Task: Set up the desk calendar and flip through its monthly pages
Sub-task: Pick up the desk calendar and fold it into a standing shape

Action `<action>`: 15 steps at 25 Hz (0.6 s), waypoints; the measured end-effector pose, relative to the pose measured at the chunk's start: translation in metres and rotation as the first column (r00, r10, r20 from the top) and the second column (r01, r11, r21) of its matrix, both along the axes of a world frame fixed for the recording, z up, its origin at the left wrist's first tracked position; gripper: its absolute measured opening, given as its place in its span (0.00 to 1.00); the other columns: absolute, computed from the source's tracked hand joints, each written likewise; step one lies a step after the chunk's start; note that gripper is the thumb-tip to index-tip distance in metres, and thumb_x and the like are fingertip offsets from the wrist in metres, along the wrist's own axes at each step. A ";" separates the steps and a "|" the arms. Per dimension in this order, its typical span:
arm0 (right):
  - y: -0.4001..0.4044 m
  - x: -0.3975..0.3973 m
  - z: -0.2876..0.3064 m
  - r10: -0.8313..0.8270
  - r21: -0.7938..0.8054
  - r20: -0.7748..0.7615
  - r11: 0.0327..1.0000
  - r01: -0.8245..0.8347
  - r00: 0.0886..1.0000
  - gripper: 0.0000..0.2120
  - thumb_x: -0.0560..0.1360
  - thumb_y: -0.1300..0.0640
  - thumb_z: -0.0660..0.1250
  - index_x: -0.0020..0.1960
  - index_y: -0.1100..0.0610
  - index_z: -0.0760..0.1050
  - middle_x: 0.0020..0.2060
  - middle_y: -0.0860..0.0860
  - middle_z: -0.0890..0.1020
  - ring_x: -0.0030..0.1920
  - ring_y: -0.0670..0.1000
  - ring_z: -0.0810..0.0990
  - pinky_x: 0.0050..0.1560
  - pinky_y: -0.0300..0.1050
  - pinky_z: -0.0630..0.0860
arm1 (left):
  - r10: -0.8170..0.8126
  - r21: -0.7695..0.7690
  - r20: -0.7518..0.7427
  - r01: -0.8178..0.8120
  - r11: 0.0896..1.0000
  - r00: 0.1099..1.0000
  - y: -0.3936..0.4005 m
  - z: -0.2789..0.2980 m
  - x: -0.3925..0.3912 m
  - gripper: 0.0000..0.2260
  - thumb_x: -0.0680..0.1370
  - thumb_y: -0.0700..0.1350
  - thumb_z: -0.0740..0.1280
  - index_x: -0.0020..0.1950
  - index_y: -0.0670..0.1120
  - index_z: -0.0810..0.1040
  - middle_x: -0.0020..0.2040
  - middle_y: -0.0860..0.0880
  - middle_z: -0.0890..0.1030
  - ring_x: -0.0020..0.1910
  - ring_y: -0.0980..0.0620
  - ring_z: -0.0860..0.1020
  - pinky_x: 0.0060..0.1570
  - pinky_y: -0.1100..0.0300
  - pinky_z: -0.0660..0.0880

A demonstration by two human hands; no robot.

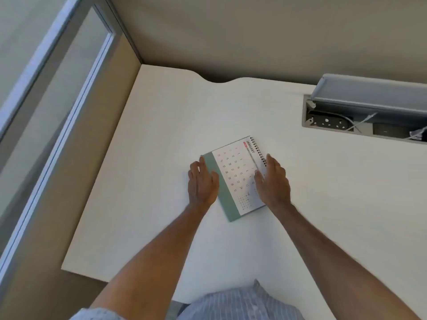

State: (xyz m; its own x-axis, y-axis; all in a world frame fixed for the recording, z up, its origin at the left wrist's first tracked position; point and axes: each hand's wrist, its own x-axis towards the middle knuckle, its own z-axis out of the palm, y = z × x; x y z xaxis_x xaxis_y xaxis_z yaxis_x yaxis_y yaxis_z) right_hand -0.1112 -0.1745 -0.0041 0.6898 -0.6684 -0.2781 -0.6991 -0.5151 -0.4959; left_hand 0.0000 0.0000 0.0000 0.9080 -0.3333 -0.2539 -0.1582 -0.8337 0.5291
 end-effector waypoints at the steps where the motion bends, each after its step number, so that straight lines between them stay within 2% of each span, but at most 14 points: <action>1: 0.000 0.001 -0.001 -0.015 -0.022 0.004 1.000 0.016 1.000 0.31 0.81 0.49 0.62 0.80 0.58 0.60 0.77 0.55 0.68 0.73 0.60 0.68 0.66 0.59 0.72 | 0.059 -0.041 -0.063 -0.061 0.997 0.996 -0.003 -0.002 -0.001 0.27 0.83 0.47 0.59 0.82 0.43 0.58 0.68 0.41 0.70 0.66 0.39 0.71 0.59 0.45 0.74; 5: 0.002 0.004 -0.004 -0.062 -0.029 0.001 0.998 0.062 0.998 0.27 0.80 0.51 0.64 0.77 0.57 0.66 0.72 0.56 0.73 0.68 0.61 0.70 0.63 0.59 0.72 | 0.130 -0.056 -0.223 -0.145 0.988 0.966 -0.014 -0.002 -0.008 0.26 0.82 0.49 0.58 0.80 0.47 0.59 0.65 0.42 0.72 0.62 0.40 0.75 0.52 0.51 0.71; 8: -0.002 0.011 -0.002 -0.189 0.102 -0.004 0.977 0.188 0.982 0.24 0.78 0.53 0.65 0.73 0.55 0.71 0.68 0.55 0.76 0.67 0.60 0.71 0.63 0.56 0.71 | 0.184 -0.057 -0.272 -0.206 0.977 0.945 -0.016 0.000 -0.007 0.26 0.81 0.49 0.60 0.79 0.47 0.61 0.65 0.43 0.73 0.59 0.40 0.78 0.51 0.53 0.71; 9: -0.006 0.014 0.000 -0.259 0.191 0.003 0.948 0.254 0.966 0.21 0.77 0.54 0.65 0.70 0.55 0.75 0.63 0.55 0.78 0.63 0.59 0.73 0.60 0.54 0.73 | 0.203 -0.058 -0.294 -0.230 0.972 0.934 -0.016 -0.001 -0.006 0.25 0.81 0.49 0.60 0.78 0.48 0.63 0.65 0.43 0.74 0.59 0.40 0.79 0.52 0.53 0.72; 10: -0.012 0.016 0.001 -0.342 0.305 0.018 0.897 0.321 0.939 0.18 0.76 0.55 0.64 0.64 0.57 0.78 0.55 0.56 0.81 0.54 0.58 0.76 0.54 0.53 0.75 | 0.222 -0.063 -0.318 -0.255 0.965 0.922 -0.018 -0.001 -0.004 0.24 0.81 0.49 0.60 0.77 0.47 0.65 0.65 0.44 0.75 0.59 0.40 0.79 0.53 0.53 0.73; 11: -0.017 0.018 0.003 -0.425 0.430 0.022 0.821 0.375 0.905 0.16 0.75 0.56 0.63 0.60 0.60 0.80 0.45 0.55 0.81 0.44 0.55 0.76 0.45 0.50 0.74 | 0.236 -0.084 -0.351 -0.281 0.956 0.906 -0.019 -0.002 -0.003 0.22 0.80 0.48 0.61 0.75 0.47 0.67 0.65 0.44 0.77 0.59 0.41 0.80 0.55 0.53 0.75; 12: -0.022 0.018 0.005 -0.486 0.539 0.008 0.738 0.406 0.874 0.16 0.75 0.57 0.63 0.58 0.64 0.79 0.38 0.54 0.77 0.37 0.52 0.71 0.38 0.47 0.69 | 0.246 -0.117 -0.389 -0.313 0.943 0.888 -0.021 0.000 -0.002 0.21 0.80 0.47 0.61 0.73 0.47 0.69 0.65 0.45 0.79 0.58 0.42 0.80 0.56 0.51 0.77; 13: -0.028 0.017 0.008 -0.505 0.598 -0.029 0.683 0.419 0.863 0.18 0.76 0.57 0.63 0.59 0.68 0.76 0.37 0.54 0.74 0.35 0.51 0.67 0.36 0.45 0.64 | 0.252 -0.153 -0.424 -0.343 0.927 0.870 -0.022 0.001 -0.001 0.20 0.80 0.46 0.61 0.72 0.47 0.70 0.64 0.46 0.81 0.55 0.44 0.81 0.56 0.51 0.78; 15: -0.035 0.015 0.012 -0.484 0.628 -0.071 0.658 0.416 0.872 0.20 0.79 0.54 0.64 0.62 0.70 0.73 0.42 0.54 0.72 0.41 0.51 0.67 0.41 0.45 0.62 | 0.246 -0.211 -0.472 -0.379 0.901 0.847 -0.023 0.005 0.000 0.20 0.79 0.45 0.60 0.71 0.49 0.70 0.62 0.48 0.83 0.48 0.49 0.82 0.49 0.55 0.78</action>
